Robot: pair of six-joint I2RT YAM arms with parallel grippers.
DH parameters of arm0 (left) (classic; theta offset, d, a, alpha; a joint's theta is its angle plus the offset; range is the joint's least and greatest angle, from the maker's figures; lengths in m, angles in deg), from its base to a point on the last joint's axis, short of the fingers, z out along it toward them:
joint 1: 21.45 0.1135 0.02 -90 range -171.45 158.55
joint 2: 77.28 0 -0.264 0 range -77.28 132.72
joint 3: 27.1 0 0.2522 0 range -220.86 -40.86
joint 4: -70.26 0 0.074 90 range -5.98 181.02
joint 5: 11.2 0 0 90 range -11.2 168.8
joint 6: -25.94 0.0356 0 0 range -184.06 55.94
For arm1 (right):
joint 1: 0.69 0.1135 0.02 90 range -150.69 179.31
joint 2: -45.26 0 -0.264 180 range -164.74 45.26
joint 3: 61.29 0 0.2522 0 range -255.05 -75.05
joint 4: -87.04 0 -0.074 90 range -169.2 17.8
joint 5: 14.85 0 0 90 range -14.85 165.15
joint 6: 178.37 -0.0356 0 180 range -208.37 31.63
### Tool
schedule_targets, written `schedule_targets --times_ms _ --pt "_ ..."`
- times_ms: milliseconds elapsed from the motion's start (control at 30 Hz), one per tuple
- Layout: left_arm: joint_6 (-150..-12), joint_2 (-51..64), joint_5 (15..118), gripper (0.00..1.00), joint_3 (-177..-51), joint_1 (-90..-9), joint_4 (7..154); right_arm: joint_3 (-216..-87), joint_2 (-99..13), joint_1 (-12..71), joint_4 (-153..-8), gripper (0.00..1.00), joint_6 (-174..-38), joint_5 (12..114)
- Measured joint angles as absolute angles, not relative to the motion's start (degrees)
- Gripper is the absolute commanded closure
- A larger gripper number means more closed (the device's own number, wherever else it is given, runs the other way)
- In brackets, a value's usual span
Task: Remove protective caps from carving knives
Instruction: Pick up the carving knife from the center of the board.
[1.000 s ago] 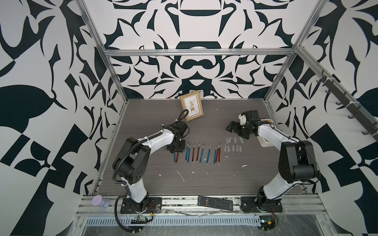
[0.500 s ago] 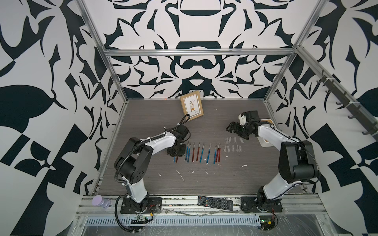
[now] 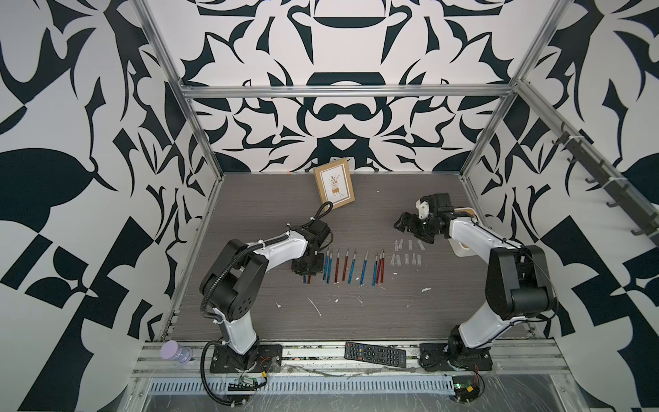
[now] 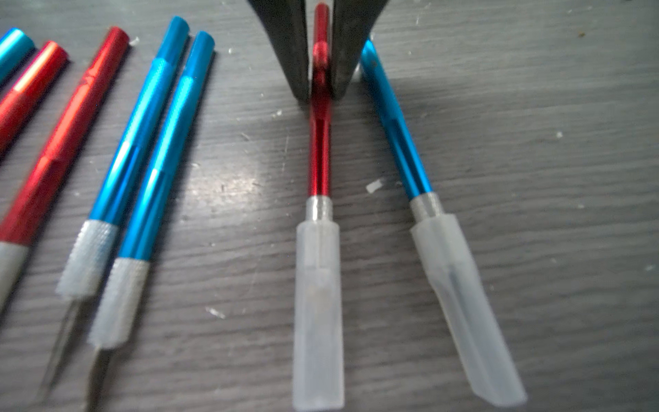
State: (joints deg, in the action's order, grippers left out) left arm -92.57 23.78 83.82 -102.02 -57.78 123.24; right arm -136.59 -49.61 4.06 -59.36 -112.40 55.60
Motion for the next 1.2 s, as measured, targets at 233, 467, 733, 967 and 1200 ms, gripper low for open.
schedule_targets --times_ms 233,467,733,967,1200 --pt "-92.63 23.71 83.71 0.97 -102.02 -57.81 123.26 -136.59 -49.61 4.15 -59.36 0.05 -112.42 55.60" --pt "-92.44 22.86 80.65 1.00 -102.07 -57.83 123.13 -136.66 -49.61 4.65 -59.36 0.04 -112.62 54.88" --pt "-91.24 15.82 70.25 1.00 -102.07 -57.83 117.03 -136.92 -49.61 5.61 -60.63 0.04 -113.80 51.60" --pt "-91.45 15.21 61.42 1.00 -102.13 -57.83 109.84 -136.94 -49.56 9.85 -64.28 0.07 -115.70 47.31" --pt "-92.55 17.13 57.92 1.00 -103.68 -57.83 105.73 -137.27 -49.56 17.15 -68.96 0.24 -119.15 44.12"
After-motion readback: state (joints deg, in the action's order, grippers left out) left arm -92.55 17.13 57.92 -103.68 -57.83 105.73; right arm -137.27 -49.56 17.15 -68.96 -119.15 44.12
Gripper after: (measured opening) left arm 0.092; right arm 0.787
